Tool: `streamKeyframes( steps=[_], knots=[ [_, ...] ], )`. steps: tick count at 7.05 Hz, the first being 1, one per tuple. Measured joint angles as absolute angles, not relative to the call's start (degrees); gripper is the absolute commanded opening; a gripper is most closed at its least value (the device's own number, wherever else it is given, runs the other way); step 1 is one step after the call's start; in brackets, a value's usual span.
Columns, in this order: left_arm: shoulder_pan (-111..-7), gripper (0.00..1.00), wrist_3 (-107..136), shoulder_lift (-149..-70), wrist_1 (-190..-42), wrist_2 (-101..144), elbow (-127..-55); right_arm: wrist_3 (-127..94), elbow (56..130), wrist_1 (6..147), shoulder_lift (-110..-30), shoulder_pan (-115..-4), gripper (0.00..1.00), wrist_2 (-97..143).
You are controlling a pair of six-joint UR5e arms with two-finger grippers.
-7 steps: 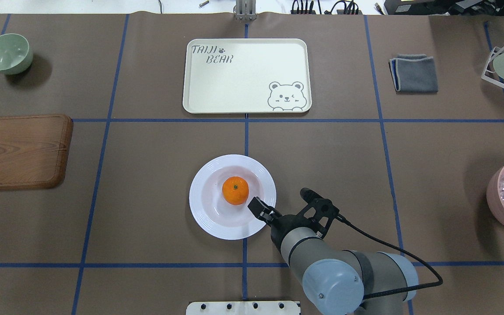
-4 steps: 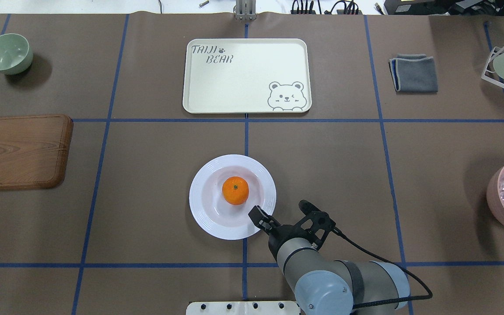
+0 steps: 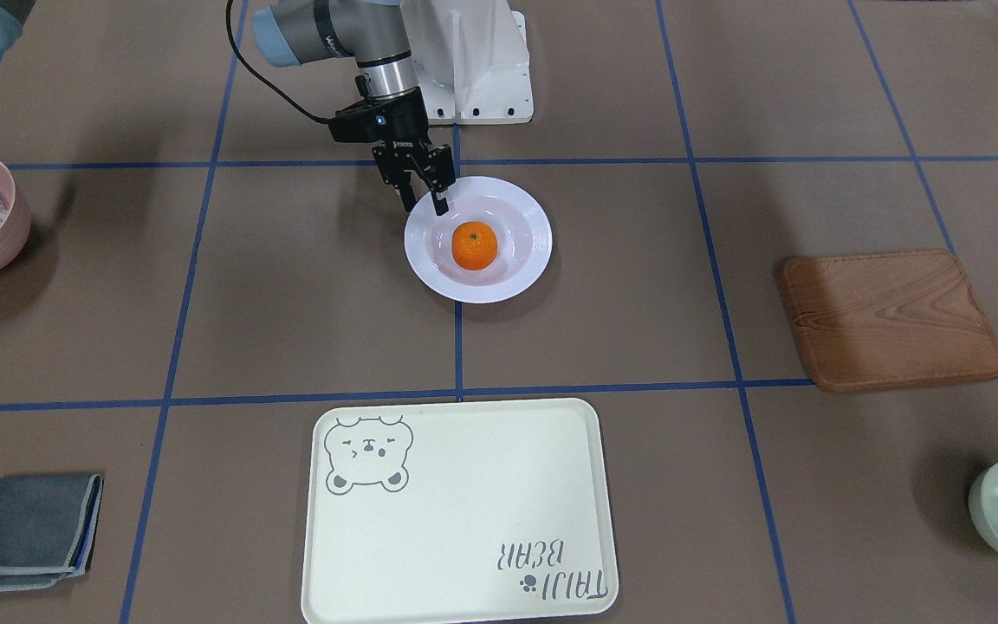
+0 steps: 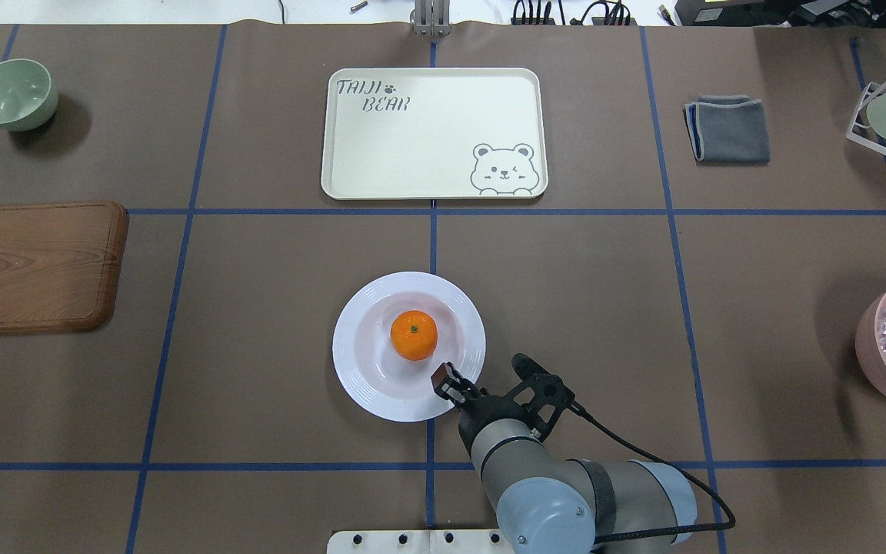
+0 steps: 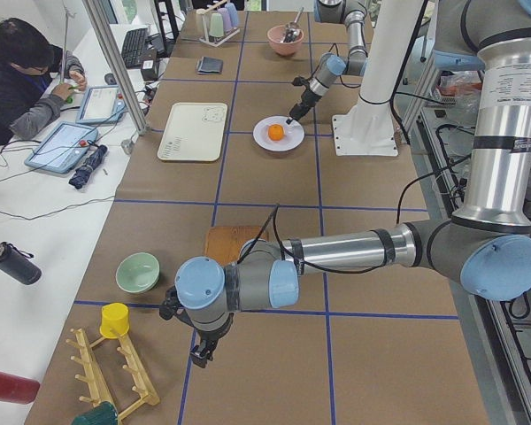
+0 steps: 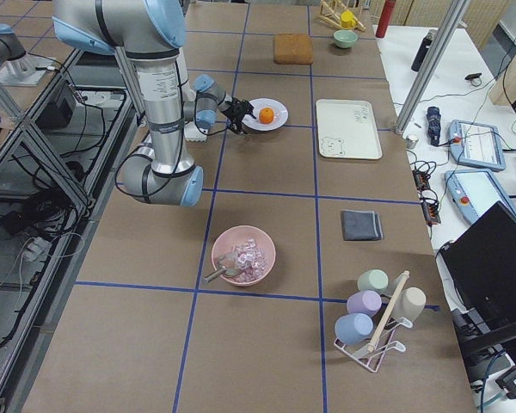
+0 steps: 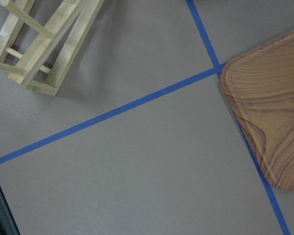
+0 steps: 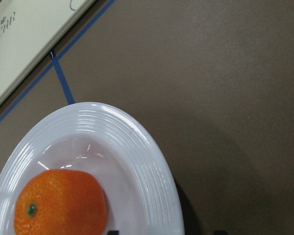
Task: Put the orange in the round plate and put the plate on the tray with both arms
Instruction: 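Grip the rim of the white plate nearest the robot with the right gripper, then lift the plate with the orange and carry it onto the bear tray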
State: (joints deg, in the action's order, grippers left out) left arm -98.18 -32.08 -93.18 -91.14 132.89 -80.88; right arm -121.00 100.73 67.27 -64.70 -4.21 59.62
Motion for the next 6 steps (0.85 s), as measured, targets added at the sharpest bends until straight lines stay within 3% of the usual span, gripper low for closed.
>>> streamKeyframes(
  steps=[6],
  knots=[
    [-98.1, 0.99, -29.2, -93.4, -91.1, 132.9, -81.0, -119.4, 101.2, 64.3, -65.0, -6.4, 0.0, 56.9]
  ],
)
